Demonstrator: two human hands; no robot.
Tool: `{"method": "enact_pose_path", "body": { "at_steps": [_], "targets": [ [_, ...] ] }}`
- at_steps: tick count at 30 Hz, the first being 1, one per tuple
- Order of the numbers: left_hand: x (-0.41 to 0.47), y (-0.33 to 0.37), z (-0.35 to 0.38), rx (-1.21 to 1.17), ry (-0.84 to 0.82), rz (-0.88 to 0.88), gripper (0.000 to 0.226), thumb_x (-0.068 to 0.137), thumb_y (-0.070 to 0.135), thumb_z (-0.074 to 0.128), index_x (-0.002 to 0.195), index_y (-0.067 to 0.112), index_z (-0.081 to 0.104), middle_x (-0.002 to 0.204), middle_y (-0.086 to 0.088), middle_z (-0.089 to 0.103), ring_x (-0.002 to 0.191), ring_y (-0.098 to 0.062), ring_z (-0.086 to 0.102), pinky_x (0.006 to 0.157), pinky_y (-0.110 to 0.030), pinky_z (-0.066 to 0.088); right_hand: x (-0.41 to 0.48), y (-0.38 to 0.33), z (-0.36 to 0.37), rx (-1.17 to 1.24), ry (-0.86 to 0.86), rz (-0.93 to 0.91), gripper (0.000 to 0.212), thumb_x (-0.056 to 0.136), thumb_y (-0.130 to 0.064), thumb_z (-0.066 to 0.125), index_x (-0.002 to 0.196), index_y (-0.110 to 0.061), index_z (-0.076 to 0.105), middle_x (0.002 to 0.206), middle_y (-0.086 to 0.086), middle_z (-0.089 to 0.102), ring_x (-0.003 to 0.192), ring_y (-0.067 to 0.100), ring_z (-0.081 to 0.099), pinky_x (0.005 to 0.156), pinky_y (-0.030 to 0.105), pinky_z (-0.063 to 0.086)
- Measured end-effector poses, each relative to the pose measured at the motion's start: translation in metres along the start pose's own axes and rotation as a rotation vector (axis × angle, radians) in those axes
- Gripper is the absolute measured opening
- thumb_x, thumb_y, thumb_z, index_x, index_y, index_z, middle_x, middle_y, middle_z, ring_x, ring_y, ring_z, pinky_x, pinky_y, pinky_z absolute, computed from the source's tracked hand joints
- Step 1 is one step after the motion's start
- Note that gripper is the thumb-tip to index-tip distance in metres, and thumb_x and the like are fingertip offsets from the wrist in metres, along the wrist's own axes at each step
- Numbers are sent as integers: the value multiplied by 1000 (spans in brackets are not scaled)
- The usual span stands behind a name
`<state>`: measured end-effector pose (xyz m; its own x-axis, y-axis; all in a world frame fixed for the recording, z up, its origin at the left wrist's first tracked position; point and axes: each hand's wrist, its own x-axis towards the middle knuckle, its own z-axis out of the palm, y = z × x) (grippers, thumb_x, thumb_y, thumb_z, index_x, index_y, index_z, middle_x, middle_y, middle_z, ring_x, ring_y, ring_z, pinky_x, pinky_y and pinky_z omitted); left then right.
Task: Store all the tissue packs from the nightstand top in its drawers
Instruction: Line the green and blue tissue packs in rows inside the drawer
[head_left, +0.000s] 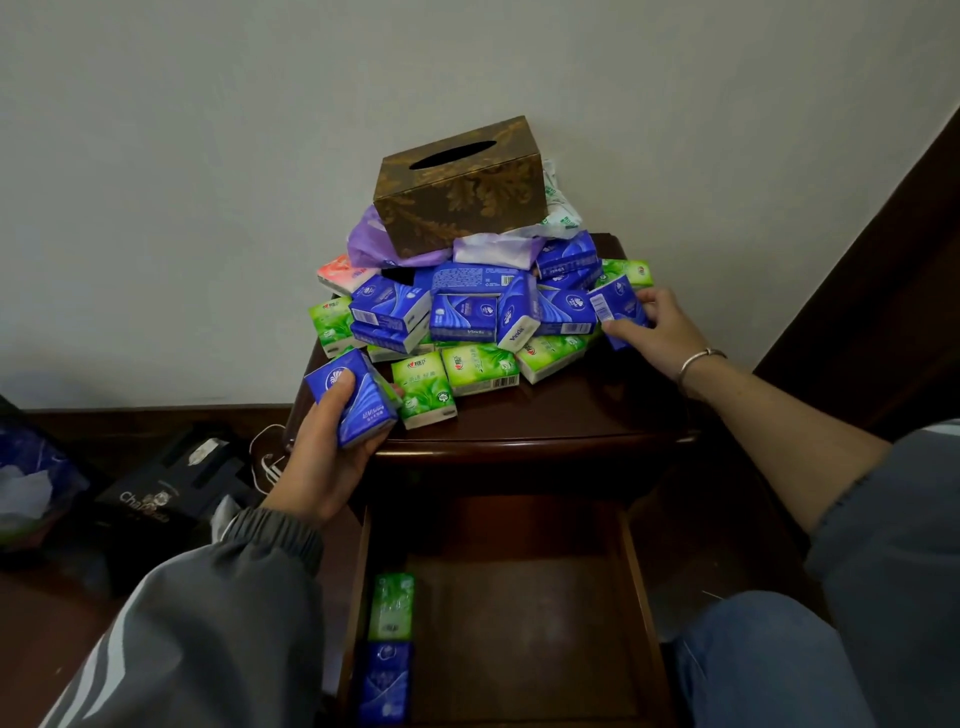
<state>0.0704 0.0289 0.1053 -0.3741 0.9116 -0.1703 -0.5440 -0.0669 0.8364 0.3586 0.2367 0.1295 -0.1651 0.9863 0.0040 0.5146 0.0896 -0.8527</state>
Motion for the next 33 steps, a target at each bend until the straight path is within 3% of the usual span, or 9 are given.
{"method": "enact_pose_path", "body": {
  "at_steps": [3, 6, 10, 13, 17, 23, 27, 30, 33],
  "targets": [
    [1, -1, -2, -6, -1, 2, 27, 90, 35, 56, 112, 20, 64, 107, -4, 71, 95, -15, 69, 83, -30, 57, -4, 3, -6, -94, -5, -36, 62, 78, -33, 73, 128, -13, 41, 125, 4, 57, 101, 16, 57, 83, 30, 46],
    [2, -1, -3, -14, 5, 1, 27, 89, 36, 58, 110, 20, 64, 104, -4, 72, 93, -16, 70, 80, -29, 58, -8, 8, -14, -110, 44, 12, 63, 76, -37, 73, 126, -13, 44, 115, 0, 55, 92, 13, 54, 74, 27, 43],
    [3, -2, -4, -13, 4, 5, 28, 91, 36, 56, 112, 19, 63, 103, -4, 72, 92, -16, 70, 81, -30, 58, -11, 7, -18, 78, 130, 71, 58, 77, -34, 73, 124, -12, 46, 111, 1, 56, 80, 5, 55, 60, 17, 40],
    [3, -3, -3, -24, 19, 4, 27, 91, 35, 56, 112, 18, 62, 100, -5, 72, 91, -17, 71, 81, -30, 58, -11, 3, -12, 168, 43, 105, 63, 74, -27, 76, 126, -11, 45, 116, 3, 58, 91, 12, 59, 73, 22, 47],
    [2, -2, -3, -36, 26, 3, 27, 89, 36, 58, 107, 18, 64, 97, -6, 72, 91, -18, 71, 80, -29, 58, -13, 7, -8, 116, -3, 141, 75, 69, -24, 81, 130, -12, 39, 123, 5, 56, 99, 16, 58, 80, 28, 48],
    [3, -3, -3, -24, 19, 7, 30, 88, 38, 59, 111, 20, 64, 103, -4, 71, 93, -16, 69, 81, -29, 57, -21, 10, -19, -27, 100, 130, 78, 67, -16, 82, 130, -10, 37, 119, 4, 52, 95, 17, 53, 77, 29, 45],
    [2, -4, -2, -17, 28, 20, 24, 90, 36, 57, 108, 22, 64, 102, -3, 71, 92, -15, 69, 83, -29, 57, -25, 5, -22, -150, 23, 226, 61, 65, -20, 83, 117, -5, 54, 108, 7, 61, 88, 21, 57, 72, 31, 45],
    [1, -3, -1, -28, 22, 23, 25, 91, 35, 56, 110, 21, 64, 103, -3, 71, 92, -15, 69, 84, -29, 57, -29, -1, -21, -147, -3, 254, 46, 66, -20, 83, 106, -8, 62, 97, 8, 62, 73, 16, 54, 59, 26, 42],
    [1, -4, 1, -28, 27, 31, 26, 93, 35, 55, 113, 20, 62, 104, -3, 70, 91, -14, 69, 79, -27, 58, -34, 2, -18, -112, 76, 250, 50, 64, -19, 83, 108, -5, 62, 107, 11, 65, 89, 26, 61, 72, 32, 50]
  ]
}}
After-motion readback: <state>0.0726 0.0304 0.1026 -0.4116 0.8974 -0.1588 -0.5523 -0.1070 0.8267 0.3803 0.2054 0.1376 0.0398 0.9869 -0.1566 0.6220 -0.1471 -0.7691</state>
